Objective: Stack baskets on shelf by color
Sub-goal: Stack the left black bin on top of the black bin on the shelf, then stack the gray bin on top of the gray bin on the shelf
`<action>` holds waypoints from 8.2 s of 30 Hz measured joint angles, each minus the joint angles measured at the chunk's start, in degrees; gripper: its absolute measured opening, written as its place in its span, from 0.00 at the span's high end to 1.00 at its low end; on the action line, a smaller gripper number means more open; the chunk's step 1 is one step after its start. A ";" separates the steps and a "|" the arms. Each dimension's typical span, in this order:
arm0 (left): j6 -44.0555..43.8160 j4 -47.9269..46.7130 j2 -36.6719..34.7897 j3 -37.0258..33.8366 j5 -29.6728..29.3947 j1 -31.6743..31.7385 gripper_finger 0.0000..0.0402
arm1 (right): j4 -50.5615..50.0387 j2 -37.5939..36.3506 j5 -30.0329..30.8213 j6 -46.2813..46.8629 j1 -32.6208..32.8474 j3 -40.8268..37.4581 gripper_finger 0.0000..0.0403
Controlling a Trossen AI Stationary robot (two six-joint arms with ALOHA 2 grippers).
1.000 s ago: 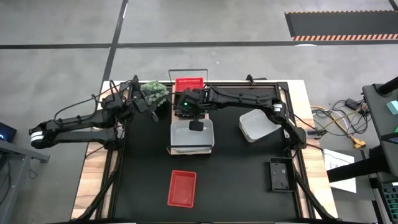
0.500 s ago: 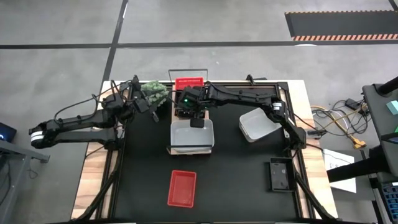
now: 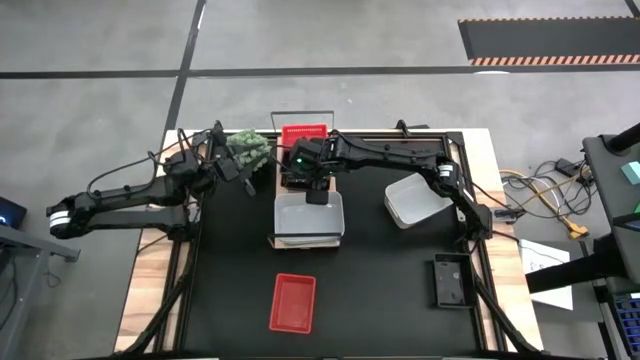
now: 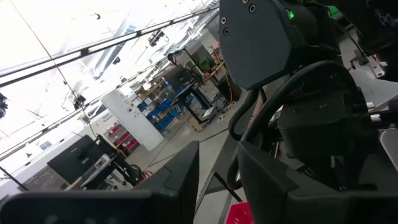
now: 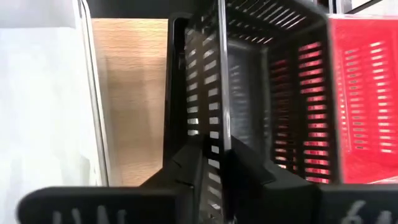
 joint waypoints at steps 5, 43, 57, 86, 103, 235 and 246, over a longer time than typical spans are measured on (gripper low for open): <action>0.00 -0.02 0.11 0.00 0.00 0.00 0.76 | 0.03 0.00 -0.02 0.52 0.00 0.00 0.79; -1.47 -11.28 0.13 0.74 -1.07 -0.02 0.76 | -13.26 -0.57 -11.99 -1.18 -13.83 -1.00 0.98; -1.57 -11.28 0.15 0.74 -1.05 0.00 0.76 | -1.78 -0.44 -12.08 -2.95 -15.87 -7.61 0.98; -6.52 -29.24 9.96 4.27 -3.55 6.52 0.96 | -7.09 -0.81 -11.79 0.17 -13.79 -7.39 0.98; -7.00 -31.30 30.90 11.80 6.93 14.21 1.00 | -8.01 -2.03 -11.56 0.69 -13.42 -7.32 0.98; -16.04 -20.26 5.97 8.94 6.73 2.56 1.00 | -21.25 -37.94 0.39 29.52 5.35 -28.94 0.98; -15.93 -20.26 5.97 8.73 6.73 2.56 1.00 | -28.16 -23.24 2.04 28.15 9.77 -7.19 0.98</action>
